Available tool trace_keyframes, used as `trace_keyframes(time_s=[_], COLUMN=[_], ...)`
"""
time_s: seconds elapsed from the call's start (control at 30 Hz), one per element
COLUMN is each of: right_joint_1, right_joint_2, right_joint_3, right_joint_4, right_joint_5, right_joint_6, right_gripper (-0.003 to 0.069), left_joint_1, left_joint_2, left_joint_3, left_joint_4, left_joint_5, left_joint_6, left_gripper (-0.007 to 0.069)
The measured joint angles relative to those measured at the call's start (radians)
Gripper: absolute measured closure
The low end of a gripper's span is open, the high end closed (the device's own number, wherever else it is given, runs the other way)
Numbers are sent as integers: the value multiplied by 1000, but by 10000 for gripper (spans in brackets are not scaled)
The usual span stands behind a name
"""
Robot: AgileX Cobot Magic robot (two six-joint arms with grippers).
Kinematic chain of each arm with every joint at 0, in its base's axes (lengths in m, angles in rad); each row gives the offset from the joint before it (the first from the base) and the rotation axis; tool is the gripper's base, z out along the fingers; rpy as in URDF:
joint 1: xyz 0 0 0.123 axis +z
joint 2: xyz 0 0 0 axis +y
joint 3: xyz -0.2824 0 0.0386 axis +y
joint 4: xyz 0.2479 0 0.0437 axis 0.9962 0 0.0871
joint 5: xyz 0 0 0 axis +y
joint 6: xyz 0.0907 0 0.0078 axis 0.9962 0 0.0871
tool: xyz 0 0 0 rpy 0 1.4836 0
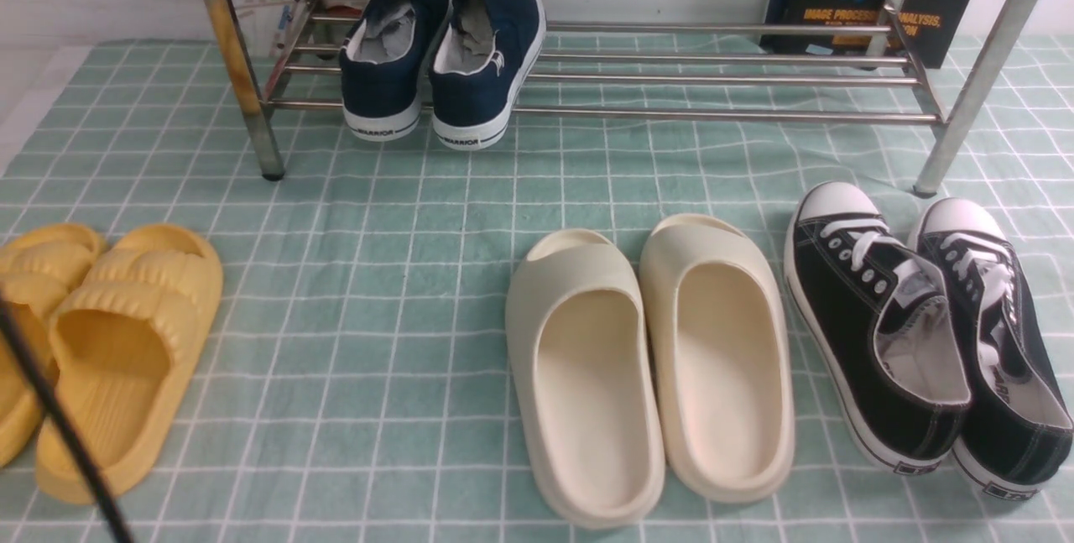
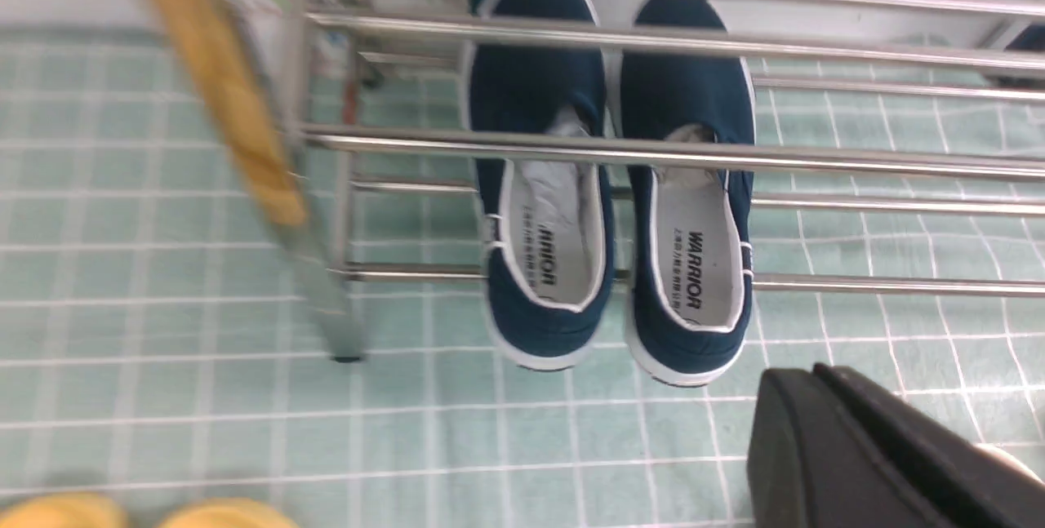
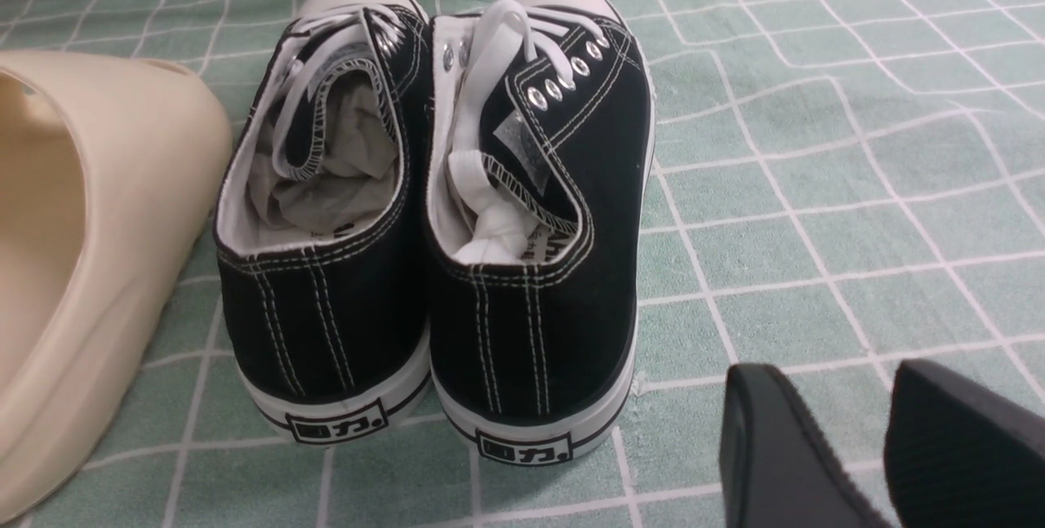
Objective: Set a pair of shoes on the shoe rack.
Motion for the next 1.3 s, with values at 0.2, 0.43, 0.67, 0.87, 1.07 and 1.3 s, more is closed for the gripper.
trace_keyframes(time_s=[0.2,0.43,0.67,0.87,1.07,1.3], right_joint_1=[0,0,0,0,0,0], right_joint_2=[0,0,0,0,0,0], right_joint_3=[0,0,0,0,0,0], right_joint_4=[0,0,0,0,0,0], right_joint_5=[0,0,0,0,0,0], right_joint_6=[0,0,0,0,0,0], right_gripper=[413,413,413,413,413,413], left_joint_1=[0,0,0,0,0,0], left_joint_2=[-244,-598,-956,-1173,-1341,-1382], left_joint_3=[214,730,1203,1393,1459,1483], left_joint_4=[41,45,44,44,42,28], left_joint_5=[0,-8,-155,-168,-169,-149], left_joint_6=[-20,-58,-131,-141,-141,-141], left_gripper=[638,638,638,638,638,638])
